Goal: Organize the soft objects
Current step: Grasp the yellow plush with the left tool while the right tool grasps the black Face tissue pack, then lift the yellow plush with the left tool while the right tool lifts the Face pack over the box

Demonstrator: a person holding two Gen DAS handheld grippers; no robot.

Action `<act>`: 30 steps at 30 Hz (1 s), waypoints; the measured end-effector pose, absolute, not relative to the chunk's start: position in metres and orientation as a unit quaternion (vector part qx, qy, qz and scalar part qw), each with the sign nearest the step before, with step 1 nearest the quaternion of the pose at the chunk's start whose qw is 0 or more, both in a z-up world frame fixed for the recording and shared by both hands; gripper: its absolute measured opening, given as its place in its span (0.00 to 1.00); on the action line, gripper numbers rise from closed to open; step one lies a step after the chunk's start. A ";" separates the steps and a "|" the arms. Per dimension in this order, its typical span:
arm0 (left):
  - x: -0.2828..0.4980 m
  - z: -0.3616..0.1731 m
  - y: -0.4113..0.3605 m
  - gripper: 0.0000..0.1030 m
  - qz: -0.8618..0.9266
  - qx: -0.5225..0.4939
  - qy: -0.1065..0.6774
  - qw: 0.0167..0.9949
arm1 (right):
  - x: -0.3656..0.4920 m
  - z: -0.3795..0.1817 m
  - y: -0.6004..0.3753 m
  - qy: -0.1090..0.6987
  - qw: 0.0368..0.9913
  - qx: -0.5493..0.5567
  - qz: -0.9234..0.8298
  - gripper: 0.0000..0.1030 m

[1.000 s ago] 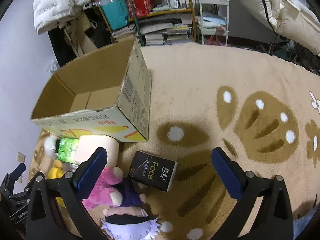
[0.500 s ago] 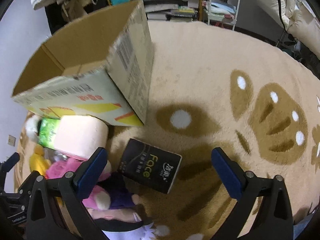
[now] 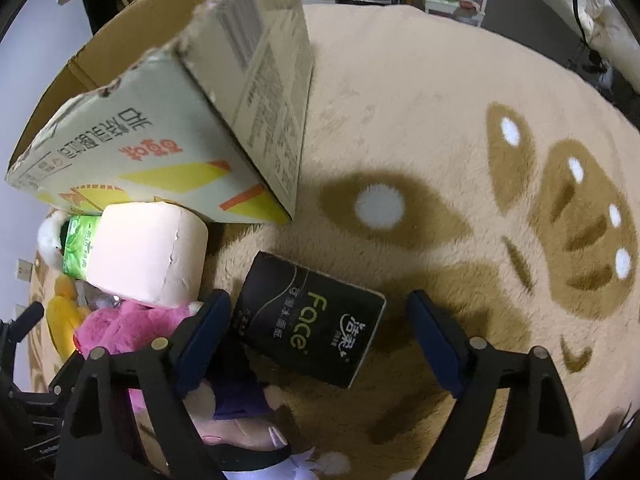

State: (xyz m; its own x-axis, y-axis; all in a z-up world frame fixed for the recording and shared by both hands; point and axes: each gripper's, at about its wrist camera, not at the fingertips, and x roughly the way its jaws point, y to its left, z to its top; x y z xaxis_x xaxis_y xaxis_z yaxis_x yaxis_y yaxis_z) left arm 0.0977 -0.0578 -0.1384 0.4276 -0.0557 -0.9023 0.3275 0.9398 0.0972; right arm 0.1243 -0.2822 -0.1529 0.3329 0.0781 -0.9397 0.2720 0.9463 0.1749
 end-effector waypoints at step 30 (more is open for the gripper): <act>0.062 -0.053 -0.015 0.66 -0.052 0.050 0.390 0.918 | 0.056 -0.049 -0.246 0.388 0.914 0.116 -0.022 0.72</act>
State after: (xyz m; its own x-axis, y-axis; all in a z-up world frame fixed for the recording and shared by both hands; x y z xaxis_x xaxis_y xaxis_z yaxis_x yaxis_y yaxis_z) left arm 0.0620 -0.0148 -0.0535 0.6897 -0.0564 -0.7219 0.1341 0.9897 0.0508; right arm 0.0556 -0.2456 -0.0494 0.6981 0.0505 -0.7143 0.1295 0.9722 0.1953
